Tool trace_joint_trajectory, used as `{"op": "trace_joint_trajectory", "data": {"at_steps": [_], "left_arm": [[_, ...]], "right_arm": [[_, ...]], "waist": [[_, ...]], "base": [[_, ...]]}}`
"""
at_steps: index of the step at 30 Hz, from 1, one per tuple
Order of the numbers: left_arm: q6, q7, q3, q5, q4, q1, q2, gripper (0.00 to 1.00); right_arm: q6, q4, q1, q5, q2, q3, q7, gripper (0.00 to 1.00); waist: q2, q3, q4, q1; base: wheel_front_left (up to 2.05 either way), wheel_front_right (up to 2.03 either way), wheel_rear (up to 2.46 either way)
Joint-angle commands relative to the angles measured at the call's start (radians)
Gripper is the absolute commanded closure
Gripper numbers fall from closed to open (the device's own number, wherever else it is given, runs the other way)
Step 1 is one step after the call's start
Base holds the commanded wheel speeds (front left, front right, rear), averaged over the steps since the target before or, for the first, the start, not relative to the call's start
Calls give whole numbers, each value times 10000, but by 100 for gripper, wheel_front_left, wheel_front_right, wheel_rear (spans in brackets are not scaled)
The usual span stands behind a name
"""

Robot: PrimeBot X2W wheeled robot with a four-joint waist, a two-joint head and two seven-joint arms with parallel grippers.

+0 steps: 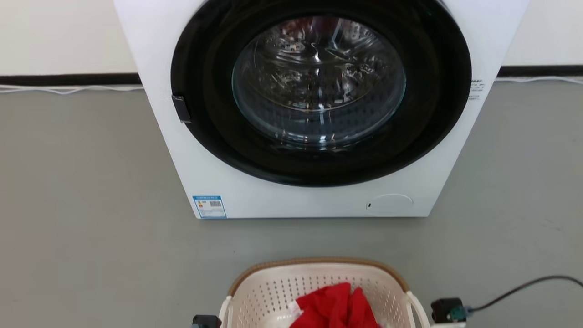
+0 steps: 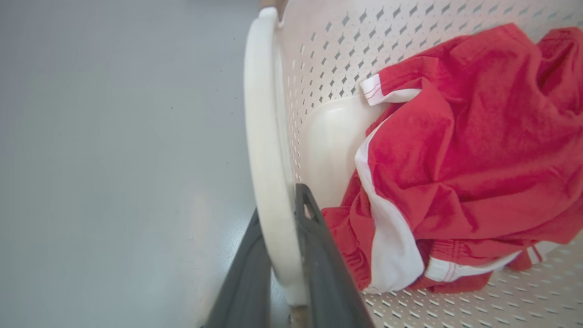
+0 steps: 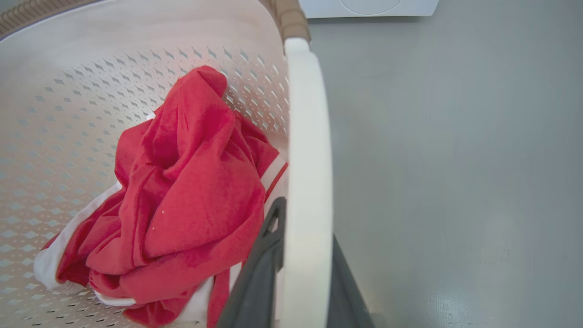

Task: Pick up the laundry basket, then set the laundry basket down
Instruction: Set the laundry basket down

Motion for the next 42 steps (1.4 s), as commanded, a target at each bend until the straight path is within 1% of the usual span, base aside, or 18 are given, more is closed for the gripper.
{"op": "trace_joint_trajectory", "data": {"at_steps": [1, 8, 12, 16, 17, 24, 25, 26, 28, 35, 42], "left_arm": [[154, -206, 200, -62, -16, -621, 332, 100], [220, -395, 265, -129, -74, -1446, 332, 100], [256, -535, 328, -124, -87, -2119, 332, 100], [284, -665, 383, -75, -153, -2919, 332, 100], [284, -665, 383, -75, -153, -2919, 332, 100], [312, -804, 452, 83, -307, -4392, 332, 100], [317, -814, 466, 101, -334, -4587, 332, 100], [329, -829, 488, 124, -401, -4923, 332, 100], [344, -838, 478, 153, -472, -5182, 332, 100], [467, -849, 505, 303, -790, -5761, 332, 100], [595, -851, 822, 702, -1048, -6249, 332, 100]], "right_arm": [[163, -91, -467, 8, 15, 236, -164, 100], [163, -75, -1444, -105, 15, 149, -441, 100], [163, -72, -2138, -389, 15, -122, -540, 100], [163, -71, -2933, -871, 15, -564, -646, 100], [163, -71, -2933, -871, 15, -564, -646, 100], [163, -70, -4323, -2197, 15, -1798, -728, 100], [163, -70, -4511, -2448, 15, -2015, -746, 100], [163, -70, -4824, -2949, 15, -2467, -763, 100], [163, -70, -5059, -3471, 15, -2916, -760, 100], [163, -70, -5488, -4963, 15, -4250, -878, 100], [163, -70, -5898, -5917, 15, -5116, -1019, 100]], "waist": [[-1, 166, -11, 0], [-1, 1136, 21, 0], [-1, 1996, 69, 0], [-1, 3082, 157, 0], [-1, 3082, 157, 0], [-1, 5226, 391, 0], [-1, 5518, 420, 0], [-1, 6044, 476, 0], [-1, 6480, 526, 0], [-1, 7448, 635, 0], [-1, 8067, 706, 0]], "base": [[0, 0, 0], [0, 0, 0], [0, 0, 0], [0, 0, 0], [0, 0, 0], [0, 0, 0], [0, 0, 0], [0, 0, 0], [0, 0, 0], [0, 0, 0], [0, 0, 0]]}}
